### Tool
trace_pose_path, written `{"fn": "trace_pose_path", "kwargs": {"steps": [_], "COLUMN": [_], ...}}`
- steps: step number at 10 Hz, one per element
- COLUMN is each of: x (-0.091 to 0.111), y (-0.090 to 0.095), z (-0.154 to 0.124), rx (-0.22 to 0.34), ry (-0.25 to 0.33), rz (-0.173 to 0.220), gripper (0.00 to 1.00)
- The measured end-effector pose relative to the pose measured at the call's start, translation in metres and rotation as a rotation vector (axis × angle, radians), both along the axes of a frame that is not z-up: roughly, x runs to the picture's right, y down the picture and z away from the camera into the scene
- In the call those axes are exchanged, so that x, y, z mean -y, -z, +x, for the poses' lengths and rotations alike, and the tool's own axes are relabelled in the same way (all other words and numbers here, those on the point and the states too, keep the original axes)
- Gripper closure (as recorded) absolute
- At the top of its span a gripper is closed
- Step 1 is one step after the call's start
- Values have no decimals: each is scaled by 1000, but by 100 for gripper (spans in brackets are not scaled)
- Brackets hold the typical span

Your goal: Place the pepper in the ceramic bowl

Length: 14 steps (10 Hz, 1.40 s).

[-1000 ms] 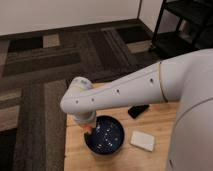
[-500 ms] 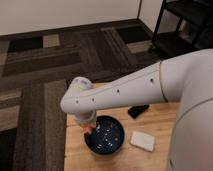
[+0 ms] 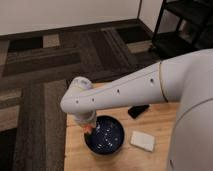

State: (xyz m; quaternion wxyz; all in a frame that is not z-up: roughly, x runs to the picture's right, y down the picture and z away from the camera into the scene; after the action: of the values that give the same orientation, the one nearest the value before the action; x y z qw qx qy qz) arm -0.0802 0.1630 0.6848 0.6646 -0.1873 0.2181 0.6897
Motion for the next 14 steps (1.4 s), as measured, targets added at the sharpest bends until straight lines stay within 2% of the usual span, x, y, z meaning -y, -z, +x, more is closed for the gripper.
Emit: {"fn": "trace_pose_path", "kwargs": {"steps": [10, 11, 14], "x": [0, 0, 0], "y": [0, 0, 0], "z": [0, 0, 0], "rx": [0, 0, 0], "ry": [0, 0, 0], "rz": [0, 0, 0], "gripper": [100, 95, 61]}}
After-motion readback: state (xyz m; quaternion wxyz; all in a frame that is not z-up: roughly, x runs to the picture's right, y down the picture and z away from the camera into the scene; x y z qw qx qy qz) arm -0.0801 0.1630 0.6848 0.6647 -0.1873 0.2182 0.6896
